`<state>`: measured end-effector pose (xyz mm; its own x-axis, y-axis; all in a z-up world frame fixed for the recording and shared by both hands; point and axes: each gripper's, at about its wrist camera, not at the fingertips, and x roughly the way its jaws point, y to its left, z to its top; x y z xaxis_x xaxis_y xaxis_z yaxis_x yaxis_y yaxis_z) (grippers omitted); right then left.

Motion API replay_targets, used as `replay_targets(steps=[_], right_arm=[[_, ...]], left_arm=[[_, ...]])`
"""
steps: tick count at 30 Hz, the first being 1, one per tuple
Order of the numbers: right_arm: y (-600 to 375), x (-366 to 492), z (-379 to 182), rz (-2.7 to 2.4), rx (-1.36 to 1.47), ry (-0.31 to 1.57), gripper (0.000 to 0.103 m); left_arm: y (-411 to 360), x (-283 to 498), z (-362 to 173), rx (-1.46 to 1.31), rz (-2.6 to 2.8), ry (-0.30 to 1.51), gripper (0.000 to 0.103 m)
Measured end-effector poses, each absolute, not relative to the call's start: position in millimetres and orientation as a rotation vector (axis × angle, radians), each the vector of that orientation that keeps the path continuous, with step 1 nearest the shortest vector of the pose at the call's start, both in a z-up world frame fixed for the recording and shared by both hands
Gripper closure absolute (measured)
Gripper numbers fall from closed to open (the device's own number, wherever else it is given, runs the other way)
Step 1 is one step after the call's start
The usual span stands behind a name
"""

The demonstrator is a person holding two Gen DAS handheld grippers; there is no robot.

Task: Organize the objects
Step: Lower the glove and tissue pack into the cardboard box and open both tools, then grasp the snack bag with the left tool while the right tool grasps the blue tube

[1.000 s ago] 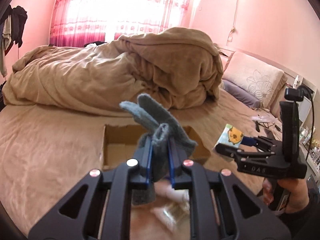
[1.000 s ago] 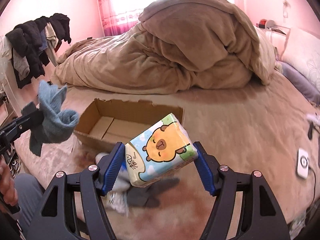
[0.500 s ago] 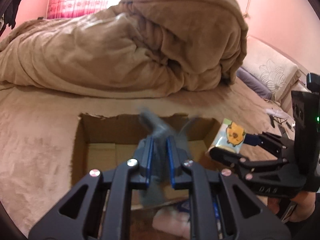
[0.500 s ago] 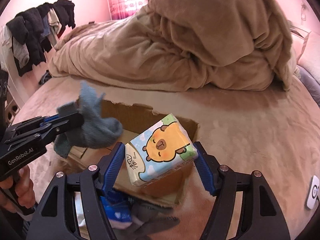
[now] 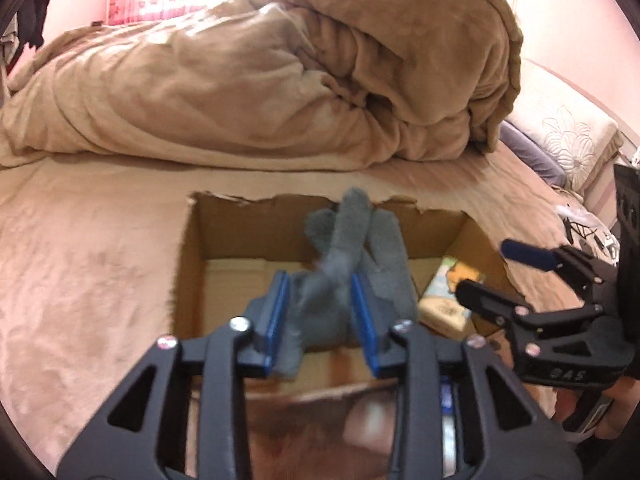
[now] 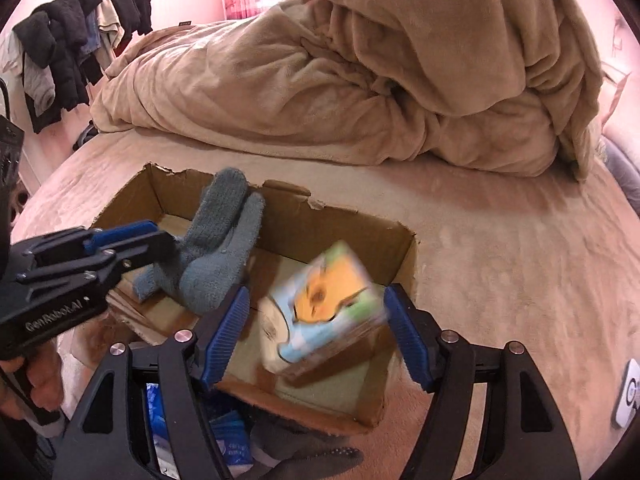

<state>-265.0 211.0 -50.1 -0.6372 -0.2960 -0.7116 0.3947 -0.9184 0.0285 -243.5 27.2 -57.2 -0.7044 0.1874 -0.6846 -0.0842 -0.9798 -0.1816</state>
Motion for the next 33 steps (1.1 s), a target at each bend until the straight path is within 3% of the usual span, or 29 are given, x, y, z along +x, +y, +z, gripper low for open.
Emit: replay_targets(steps=[1, 3, 5, 18, 33], right_arm=[[211.0, -265.0, -50.1, -2.534, 1.069, 0.182, 0.014], [210.5, -257.1, -42.1, -2.556, 1.039, 0.196, 0.013], [210.4, -246.4, -32.5, -2.577, 1.010, 0.206, 0.013], [207.5, -157.1, 8.6, -2.642, 0.956, 0.216, 0.013], [228.2, -79.4, 24.9, -2.673, 0.922, 0.149, 0.013]], left_arm=[[25.9, -237.8, -53.4, -1.125, 2.771, -0.205, 0.059], [22.9, -225.4, -44.7, -1.100, 2.786, -0.208, 0.037], [18.7, -208.5, -33.6, -1.060, 2.815, -0.216, 0.028], [13.8, -109.0, 20.3, -0.931, 2.846, -0.195, 0.023], [8.6, -51.0, -0.7, -1.008, 2.840, -0.173, 0.019]])
